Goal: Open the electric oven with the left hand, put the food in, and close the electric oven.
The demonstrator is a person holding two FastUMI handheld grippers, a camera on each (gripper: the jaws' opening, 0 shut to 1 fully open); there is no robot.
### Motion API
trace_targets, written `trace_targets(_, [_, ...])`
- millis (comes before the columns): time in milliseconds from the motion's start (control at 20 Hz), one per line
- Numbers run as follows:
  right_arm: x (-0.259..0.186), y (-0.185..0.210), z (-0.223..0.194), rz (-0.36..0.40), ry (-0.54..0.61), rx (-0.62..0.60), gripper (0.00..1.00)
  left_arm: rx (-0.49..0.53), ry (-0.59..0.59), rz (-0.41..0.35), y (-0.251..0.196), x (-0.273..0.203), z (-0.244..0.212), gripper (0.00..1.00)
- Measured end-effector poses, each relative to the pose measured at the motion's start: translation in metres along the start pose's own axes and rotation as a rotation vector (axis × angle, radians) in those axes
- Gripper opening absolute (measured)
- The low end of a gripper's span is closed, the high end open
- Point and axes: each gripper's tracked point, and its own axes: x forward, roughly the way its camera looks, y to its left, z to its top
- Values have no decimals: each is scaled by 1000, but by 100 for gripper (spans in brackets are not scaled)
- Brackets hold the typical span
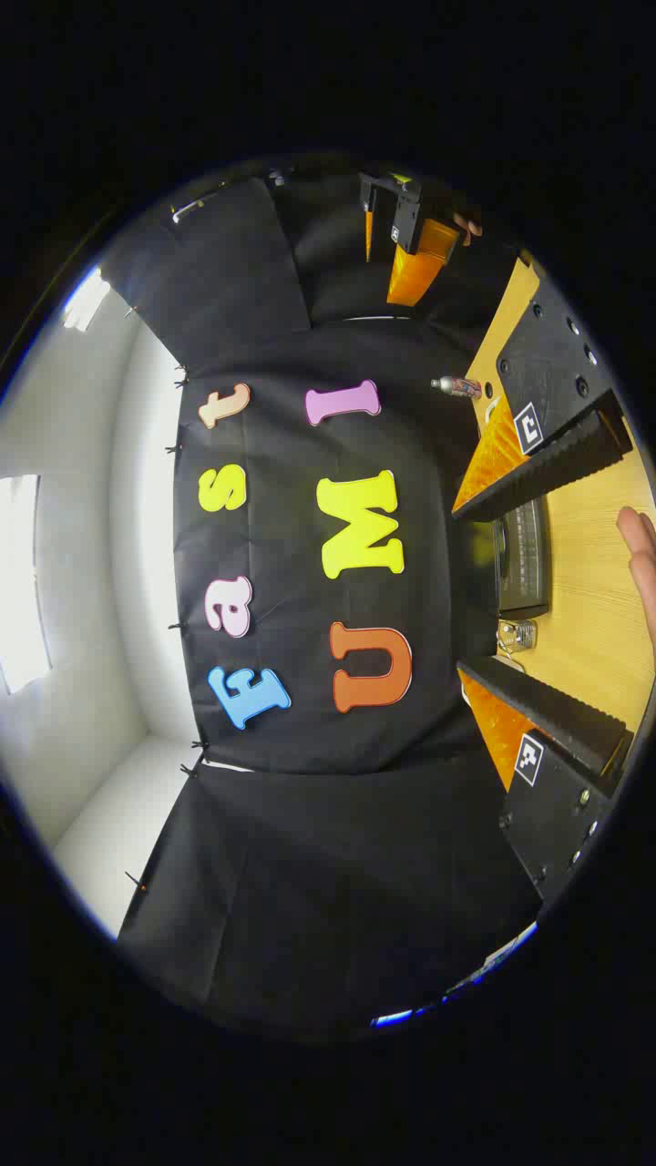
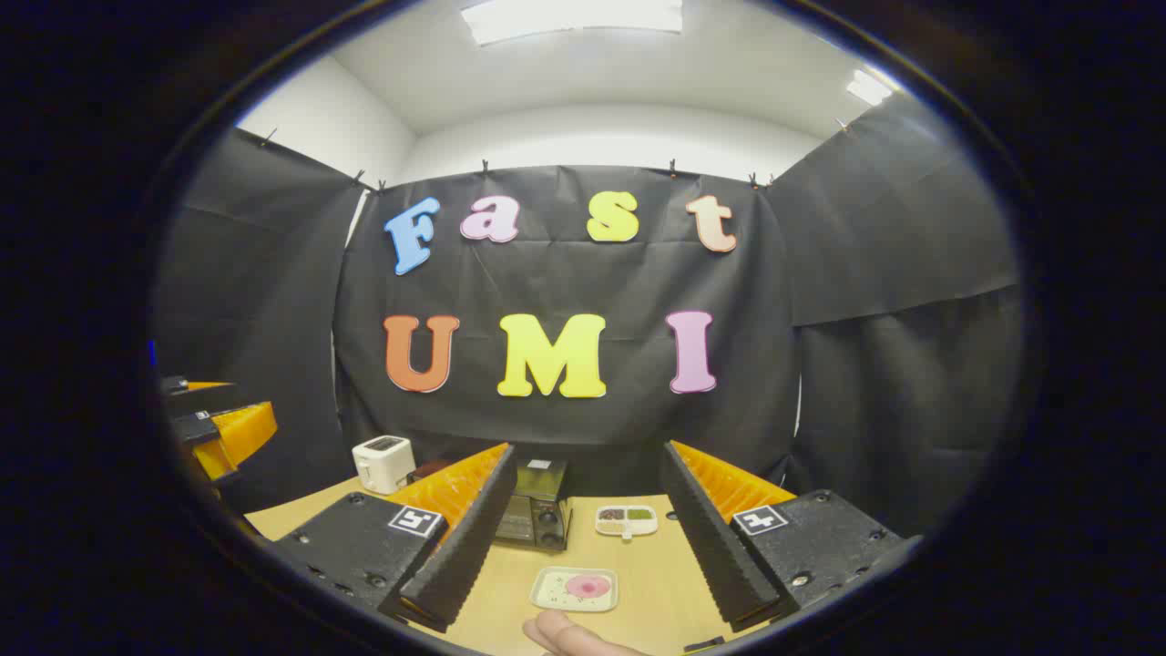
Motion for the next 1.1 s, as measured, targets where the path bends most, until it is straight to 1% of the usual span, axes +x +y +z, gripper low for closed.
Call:
trace_targets(500, [1, -15, -1, 10, -40, -2, 98, -14, -6, 15, 9, 5, -5, 96])
trace_targets(700, [4, -32, -3, -18, -88, 8, 98, -6, -2, 15, 9, 14, -15, 97])
trace_targets(750, [8, -35, -5, -24, -94, 17, 100, -8, 6, 11, 6, 19, -19, 97])
trace_targets(850, [17, -44, -11, -43, -96, 27, 97, -10, 13, 17, 5, 38, -26, 97])
trace_targets(900, [21, -46, -12, -45, -95, 26, 100, -16, 13, 16, 3, 51, -29, 97])
trace_targets(1000, [32, -50, -16, -46, -94, 20, 97, -49, 21, -25, -14, 84, -40, 97])
trace_targets(1050, [37, -53, -18, -47, -95, 19, 97, -71, 42, -52, -23, 102, -50, 97])
trace_targets(1100, [42, -55, -19, -48, -94, 19, 100, -88, 72, -71, -28, 119, -63, 97])
